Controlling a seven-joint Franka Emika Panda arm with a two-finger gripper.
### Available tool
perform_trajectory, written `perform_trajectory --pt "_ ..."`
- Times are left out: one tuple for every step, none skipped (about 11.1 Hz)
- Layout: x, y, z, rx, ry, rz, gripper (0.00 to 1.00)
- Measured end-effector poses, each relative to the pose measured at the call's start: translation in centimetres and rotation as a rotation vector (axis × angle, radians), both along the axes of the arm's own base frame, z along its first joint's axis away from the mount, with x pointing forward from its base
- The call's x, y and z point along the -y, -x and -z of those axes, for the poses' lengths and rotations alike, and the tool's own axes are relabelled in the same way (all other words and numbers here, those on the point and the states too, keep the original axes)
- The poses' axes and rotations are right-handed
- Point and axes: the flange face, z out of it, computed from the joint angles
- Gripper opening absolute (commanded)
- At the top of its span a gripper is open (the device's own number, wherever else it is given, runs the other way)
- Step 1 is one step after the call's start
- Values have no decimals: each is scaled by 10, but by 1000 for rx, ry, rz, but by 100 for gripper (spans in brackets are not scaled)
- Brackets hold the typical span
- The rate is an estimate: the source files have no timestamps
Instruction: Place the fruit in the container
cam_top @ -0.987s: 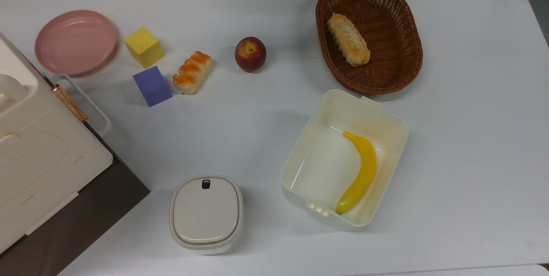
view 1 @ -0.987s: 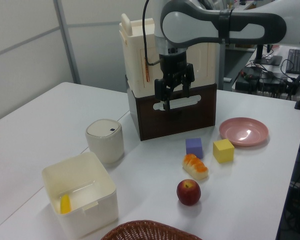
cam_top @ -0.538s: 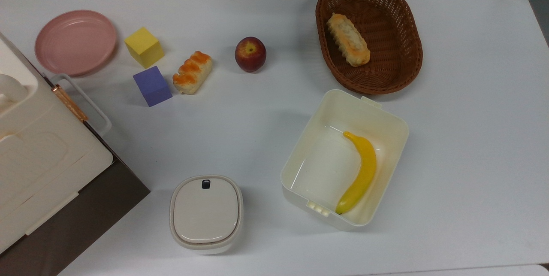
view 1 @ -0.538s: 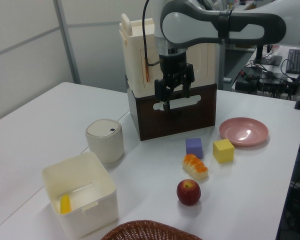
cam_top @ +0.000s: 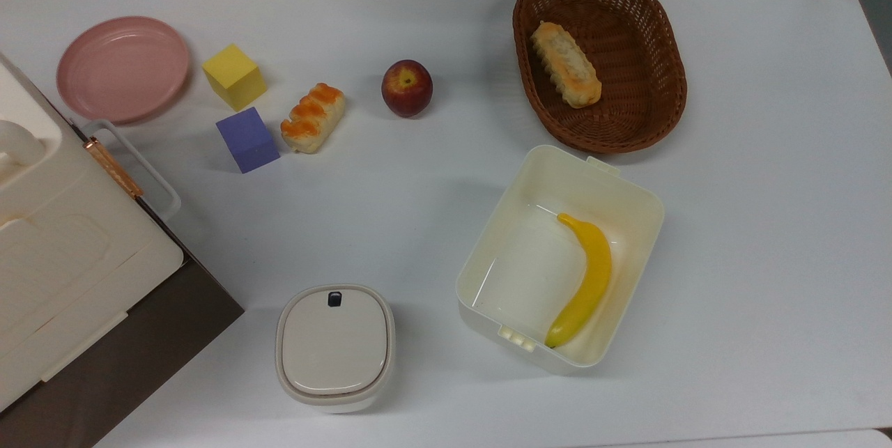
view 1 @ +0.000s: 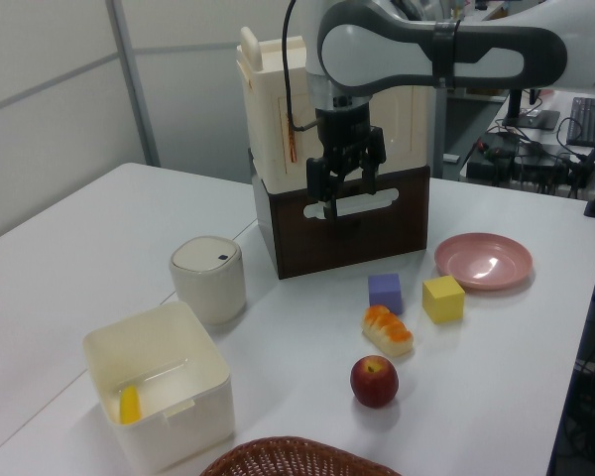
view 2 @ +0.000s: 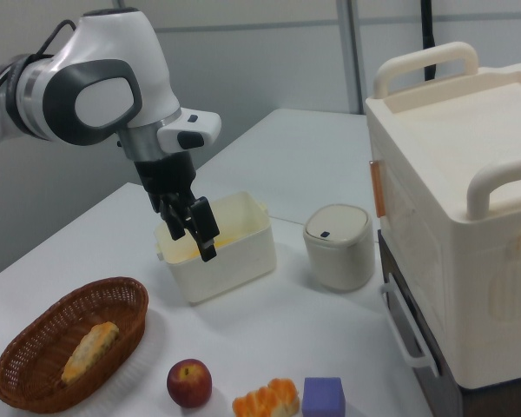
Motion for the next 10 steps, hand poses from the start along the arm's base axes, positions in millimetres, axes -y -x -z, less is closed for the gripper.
perform_trajectory --pt "0 0 0 0 0 0 100" --pt "0 0 0 0 0 0 100" --pt "0 0 0 -1 0 -2 100" --pt "1 0 0 -1 0 -14 100" --pt "4 0 0 -3 -1 -38 100" --pt "11 0 0 -5 -2 -60 100" --pt "18 0 1 -7 -3 -81 100" --pt "23 0 1 -9 -4 -96 100" --pt "24 0 3 -13 -4 -102 100" --pt "22 0 7 -20 -5 -106 100"
